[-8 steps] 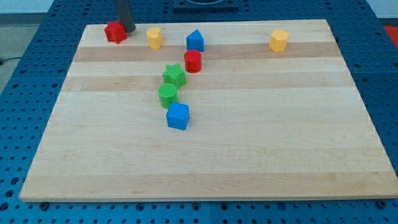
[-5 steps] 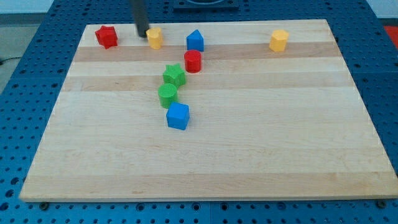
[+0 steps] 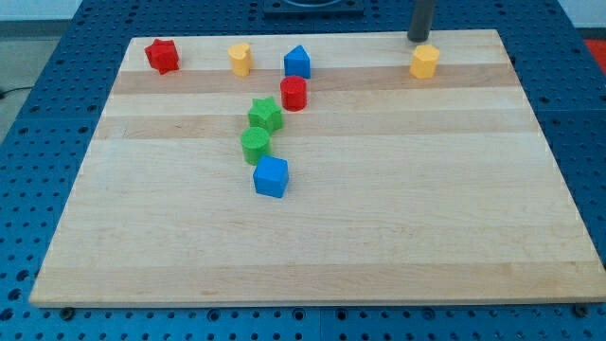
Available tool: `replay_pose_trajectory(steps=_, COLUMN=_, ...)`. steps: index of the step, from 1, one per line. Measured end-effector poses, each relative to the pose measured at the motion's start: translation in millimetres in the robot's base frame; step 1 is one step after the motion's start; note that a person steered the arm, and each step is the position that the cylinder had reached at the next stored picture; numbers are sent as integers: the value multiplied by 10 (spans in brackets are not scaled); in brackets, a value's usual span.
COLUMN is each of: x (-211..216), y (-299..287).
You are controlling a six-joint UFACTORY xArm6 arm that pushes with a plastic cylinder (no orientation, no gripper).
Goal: Push red circle above green star
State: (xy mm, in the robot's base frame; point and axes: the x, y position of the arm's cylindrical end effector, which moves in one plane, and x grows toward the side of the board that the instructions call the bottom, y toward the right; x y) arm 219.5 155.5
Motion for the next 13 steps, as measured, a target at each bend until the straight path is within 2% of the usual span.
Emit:
replay_pose_trajectory(steps=2, x=606, y=-565)
replay_pose_trajectory(steps=3, x=846, y=-1028)
replay_pose_trajectory(steps=5, x=1152, y=-1687)
replay_pose_trajectory(steps=8, x=1142, y=-1758)
replay_pose_trajectory(steps=11, x=917, y=-1928)
replay_pose_trajectory(steps=12, x=921, y=-1827)
replay_pose_trajectory(steps=13, x=1350, y=-1509)
